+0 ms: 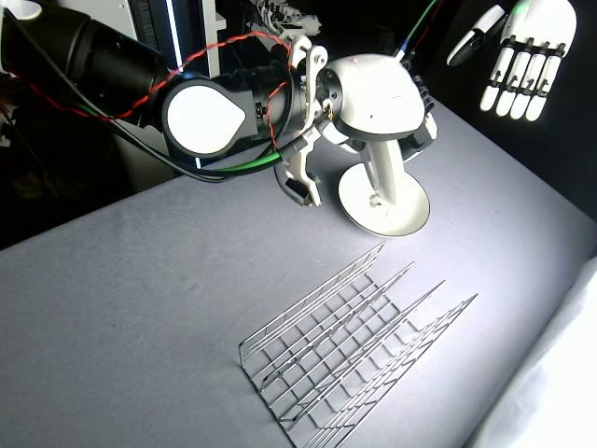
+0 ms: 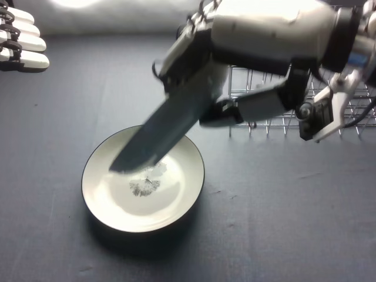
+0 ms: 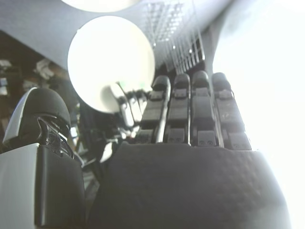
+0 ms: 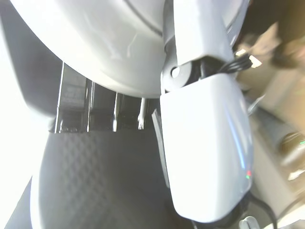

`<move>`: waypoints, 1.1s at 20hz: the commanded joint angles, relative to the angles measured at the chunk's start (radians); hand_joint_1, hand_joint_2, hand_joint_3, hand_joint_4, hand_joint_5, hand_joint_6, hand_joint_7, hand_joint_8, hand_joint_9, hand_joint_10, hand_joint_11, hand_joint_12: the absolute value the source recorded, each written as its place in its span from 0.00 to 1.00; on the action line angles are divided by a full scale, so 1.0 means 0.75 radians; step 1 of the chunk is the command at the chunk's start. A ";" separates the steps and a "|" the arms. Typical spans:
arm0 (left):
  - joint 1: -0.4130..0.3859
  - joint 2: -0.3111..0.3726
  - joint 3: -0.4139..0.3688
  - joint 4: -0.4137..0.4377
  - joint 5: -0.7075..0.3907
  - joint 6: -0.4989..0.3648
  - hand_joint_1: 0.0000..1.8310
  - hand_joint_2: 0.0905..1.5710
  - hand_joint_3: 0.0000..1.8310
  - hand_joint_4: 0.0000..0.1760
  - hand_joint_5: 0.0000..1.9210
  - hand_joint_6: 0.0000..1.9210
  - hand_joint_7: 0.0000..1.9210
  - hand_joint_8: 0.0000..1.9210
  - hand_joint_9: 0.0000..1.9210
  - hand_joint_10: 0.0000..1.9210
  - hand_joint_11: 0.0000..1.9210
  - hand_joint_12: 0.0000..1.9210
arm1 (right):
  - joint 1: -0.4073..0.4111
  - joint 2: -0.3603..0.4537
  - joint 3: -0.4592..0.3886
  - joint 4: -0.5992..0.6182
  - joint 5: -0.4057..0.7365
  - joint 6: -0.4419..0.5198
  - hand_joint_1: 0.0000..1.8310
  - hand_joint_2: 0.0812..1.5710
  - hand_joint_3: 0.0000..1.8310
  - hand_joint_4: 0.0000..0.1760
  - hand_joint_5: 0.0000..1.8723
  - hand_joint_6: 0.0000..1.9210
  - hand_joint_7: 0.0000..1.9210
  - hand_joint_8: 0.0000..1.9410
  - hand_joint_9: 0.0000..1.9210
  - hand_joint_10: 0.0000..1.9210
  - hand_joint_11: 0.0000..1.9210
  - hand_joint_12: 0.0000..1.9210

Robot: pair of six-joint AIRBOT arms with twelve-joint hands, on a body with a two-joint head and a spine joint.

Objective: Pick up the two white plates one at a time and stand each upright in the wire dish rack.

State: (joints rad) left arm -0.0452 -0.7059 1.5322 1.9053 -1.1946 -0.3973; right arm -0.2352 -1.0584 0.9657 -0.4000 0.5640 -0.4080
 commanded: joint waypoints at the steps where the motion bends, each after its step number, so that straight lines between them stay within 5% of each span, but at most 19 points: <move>1: -0.007 0.014 0.005 -0.095 0.000 -0.009 0.00 0.72 0.00 0.00 0.00 0.00 0.00 0.00 0.01 0.00 0.01 0.01 | 0.034 0.011 -0.006 0.101 0.135 0.009 0.76 0.66 0.00 0.00 0.53 0.46 0.58 0.38 0.52 0.58 0.38 0.73; 10: 0.085 -0.039 0.040 -0.125 0.006 -0.007 0.00 0.72 0.00 0.00 0.01 0.00 0.01 0.00 0.02 0.01 0.03 0.02 | 0.152 0.043 0.022 0.449 -0.099 0.013 0.76 0.66 0.00 0.00 0.54 0.41 0.59 0.40 0.50 0.60 0.34 0.81; 12: 0.175 -0.055 0.036 -0.196 0.006 0.009 0.00 0.72 0.00 0.00 0.01 0.00 0.01 0.00 0.01 0.00 0.02 0.02 | 0.188 0.042 0.044 0.496 -0.163 0.014 0.76 0.65 0.00 0.00 0.58 0.35 0.61 0.36 0.52 0.59 0.34 0.83; 13: 0.426 -0.094 0.033 -0.374 0.009 0.087 0.00 0.72 0.00 0.00 0.01 0.00 0.01 0.00 0.01 0.00 0.02 0.02 | 0.261 0.042 0.091 0.558 -0.299 0.015 0.76 0.65 0.00 0.00 0.58 0.36 0.61 0.37 0.52 0.59 0.34 0.83; 15: 0.495 -0.105 0.034 -0.426 0.014 0.110 0.00 0.72 0.00 0.00 0.01 0.00 0.01 0.00 0.01 0.00 0.01 0.02 | 0.286 0.041 0.111 0.568 -0.335 0.016 0.76 0.65 0.00 0.00 0.58 0.35 0.61 0.38 0.52 0.59 0.32 0.83; 16: 0.502 -0.109 0.034 -0.431 0.017 0.116 0.00 0.73 0.00 0.00 0.01 0.00 0.01 0.00 0.01 0.00 0.02 0.02 | 0.297 0.041 0.121 0.569 -0.353 0.016 0.76 0.66 0.00 0.00 0.55 0.41 0.59 0.40 0.51 0.60 0.33 0.81; 18: 0.502 -0.112 0.036 -0.434 0.025 0.117 0.00 0.73 0.00 0.00 0.02 0.00 0.02 0.00 0.03 0.00 0.03 0.03 | 0.320 0.041 0.141 0.581 -0.389 0.016 0.76 0.65 0.00 0.00 0.58 0.34 0.62 0.36 0.52 0.58 0.30 0.85; 19: 0.502 -0.112 0.037 -0.442 0.027 0.117 0.00 0.73 0.00 0.00 0.02 0.00 0.02 0.00 0.02 0.00 0.03 0.02 | 0.330 0.042 0.149 0.581 -0.411 0.016 0.76 0.66 0.00 0.00 0.54 0.41 0.60 0.39 0.51 0.59 0.32 0.82; 22: 0.502 -0.112 0.037 -0.445 0.026 0.117 0.00 0.74 0.00 0.00 0.02 0.00 0.02 0.00 0.02 0.00 0.03 0.02 | 0.362 0.055 0.166 0.582 -0.462 0.015 0.71 0.65 0.00 0.00 0.58 0.35 0.60 0.44 0.50 0.52 0.27 0.86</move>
State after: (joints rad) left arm 0.3397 -0.7971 1.5558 1.6508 -1.1530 -0.3107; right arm 0.0166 -1.0252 1.0870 0.0158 0.0822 -0.4126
